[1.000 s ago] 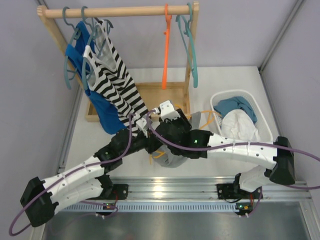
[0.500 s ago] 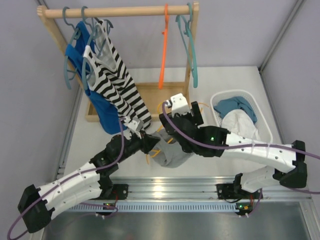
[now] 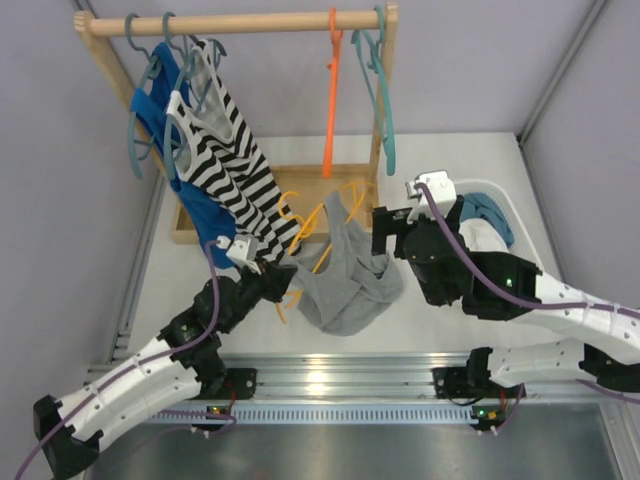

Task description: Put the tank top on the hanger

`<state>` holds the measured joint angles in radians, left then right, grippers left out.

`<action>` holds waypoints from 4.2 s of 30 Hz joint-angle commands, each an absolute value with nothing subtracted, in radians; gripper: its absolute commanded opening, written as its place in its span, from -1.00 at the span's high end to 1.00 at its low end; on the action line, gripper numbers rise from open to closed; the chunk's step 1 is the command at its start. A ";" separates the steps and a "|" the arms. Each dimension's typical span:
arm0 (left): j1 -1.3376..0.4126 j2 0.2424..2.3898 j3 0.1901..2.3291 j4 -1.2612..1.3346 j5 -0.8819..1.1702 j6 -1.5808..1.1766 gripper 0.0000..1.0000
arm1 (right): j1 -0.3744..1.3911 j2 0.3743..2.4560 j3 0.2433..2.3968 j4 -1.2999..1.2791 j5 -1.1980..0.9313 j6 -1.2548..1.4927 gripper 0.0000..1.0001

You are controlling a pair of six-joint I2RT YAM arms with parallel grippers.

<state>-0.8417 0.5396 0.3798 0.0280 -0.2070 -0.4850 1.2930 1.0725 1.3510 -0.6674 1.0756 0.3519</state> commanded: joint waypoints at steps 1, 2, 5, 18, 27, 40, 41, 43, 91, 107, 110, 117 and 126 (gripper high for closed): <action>-0.847 0.489 0.533 -0.073 -0.343 -0.496 1.00 | 1.304 1.049 1.404 -0.716 1.104 0.387 -0.94; -0.847 0.494 0.561 -0.142 -0.354 -0.488 1.00 | 1.304 1.046 1.404 -0.721 1.104 0.390 -0.94; -0.845 0.526 0.695 -0.251 -0.408 -0.477 1.00 | 1.304 1.035 1.407 -0.727 1.100 0.391 -0.94; -0.845 0.744 1.247 -0.666 -0.568 -0.374 1.00 | 1.304 1.025 1.420 -0.733 1.095 0.384 -0.95; -0.845 0.980 1.691 -0.830 -0.600 -0.253 1.00 | 1.304 1.020 1.422 -0.735 1.092 0.379 -0.94; -0.845 1.196 2.037 -0.949 -0.640 -0.155 1.00 | 1.304 1.022 1.424 -0.726 1.091 0.368 -0.95; -0.844 1.209 2.049 -0.960 -0.643 -0.153 1.00 | 1.304 1.022 1.424 -0.723 1.088 0.367 -0.94; -0.844 1.245 2.088 -0.994 -0.644 -0.150 1.00 | 1.304 1.020 1.417 -0.710 1.081 0.365 -0.94; -0.310 1.457 2.253 -0.761 -0.187 -0.066 1.00 | 1.302 0.991 1.371 -0.672 1.069 0.328 -0.96; -0.279 1.468 2.117 -0.712 -0.149 -0.075 1.00 | 1.299 0.988 1.355 -0.672 1.066 0.331 -0.96; -0.279 1.442 2.065 -0.695 -0.135 -0.089 1.00 | 1.298 0.992 1.353 -0.673 1.065 0.334 -0.96; -0.279 1.388 1.993 -0.684 -0.152 -0.110 0.58 | 1.298 1.000 1.353 -0.672 1.055 0.336 -0.96; -0.279 1.347 2.003 -0.701 -0.149 -0.107 0.05 | 1.299 1.023 1.356 -0.664 1.029 0.337 -0.96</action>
<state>-0.2855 1.3697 1.9762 -0.7475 -0.1493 -0.1059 1.2930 1.0134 1.3544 -0.6876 1.0420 0.3416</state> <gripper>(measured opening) 0.468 0.982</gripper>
